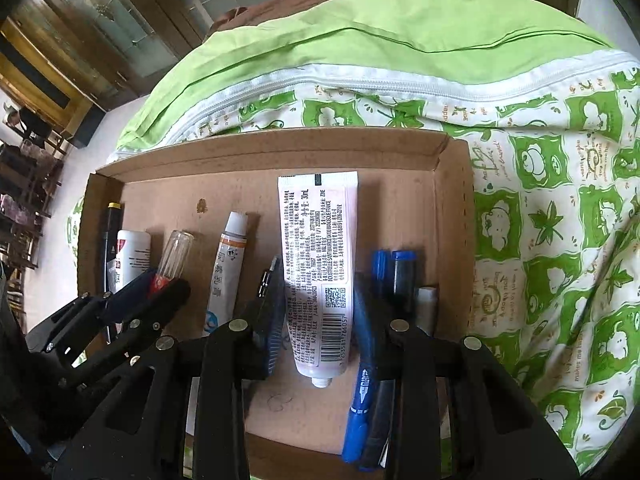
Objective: Organize rigid objects
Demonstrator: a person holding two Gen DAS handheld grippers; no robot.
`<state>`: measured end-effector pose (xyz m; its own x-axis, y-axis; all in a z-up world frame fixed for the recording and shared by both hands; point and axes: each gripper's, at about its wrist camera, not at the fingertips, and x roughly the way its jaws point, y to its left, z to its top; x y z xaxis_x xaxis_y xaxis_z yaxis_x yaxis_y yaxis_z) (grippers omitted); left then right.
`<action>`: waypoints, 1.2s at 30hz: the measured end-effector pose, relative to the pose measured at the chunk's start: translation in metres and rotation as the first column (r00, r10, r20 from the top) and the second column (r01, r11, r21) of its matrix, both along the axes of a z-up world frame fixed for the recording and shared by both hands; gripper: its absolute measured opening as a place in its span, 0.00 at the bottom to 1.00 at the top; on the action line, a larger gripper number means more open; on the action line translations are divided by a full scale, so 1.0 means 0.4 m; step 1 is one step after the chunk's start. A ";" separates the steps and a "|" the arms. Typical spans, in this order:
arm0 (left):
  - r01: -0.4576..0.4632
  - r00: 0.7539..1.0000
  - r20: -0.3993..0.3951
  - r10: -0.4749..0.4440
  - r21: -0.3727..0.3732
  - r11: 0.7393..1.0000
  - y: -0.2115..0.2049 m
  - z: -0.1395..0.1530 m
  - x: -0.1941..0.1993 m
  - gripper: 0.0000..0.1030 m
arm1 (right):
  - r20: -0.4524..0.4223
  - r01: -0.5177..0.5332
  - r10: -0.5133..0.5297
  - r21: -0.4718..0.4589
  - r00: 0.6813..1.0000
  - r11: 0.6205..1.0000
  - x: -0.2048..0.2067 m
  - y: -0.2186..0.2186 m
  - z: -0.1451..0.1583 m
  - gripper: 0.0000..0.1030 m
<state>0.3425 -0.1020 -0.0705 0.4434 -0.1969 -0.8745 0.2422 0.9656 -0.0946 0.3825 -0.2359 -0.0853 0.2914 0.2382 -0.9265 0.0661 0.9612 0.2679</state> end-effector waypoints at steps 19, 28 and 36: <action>0.002 1.000 0.029 -0.003 0.019 1.000 0.016 0.037 -0.045 0.55 | 0.070 0.020 -0.022 0.022 0.997 1.000 -0.072 -0.021 0.052 0.48; -0.020 0.997 0.076 0.020 -0.011 1.000 0.045 0.111 -0.125 0.66 | 0.118 0.053 -0.066 0.111 0.991 0.992 -0.165 -0.081 0.111 0.51; -0.067 0.976 0.210 0.065 -0.001 0.998 0.093 0.194 -0.286 0.75 | 0.237 0.052 -0.079 0.118 0.968 0.992 -0.315 -0.079 0.198 0.70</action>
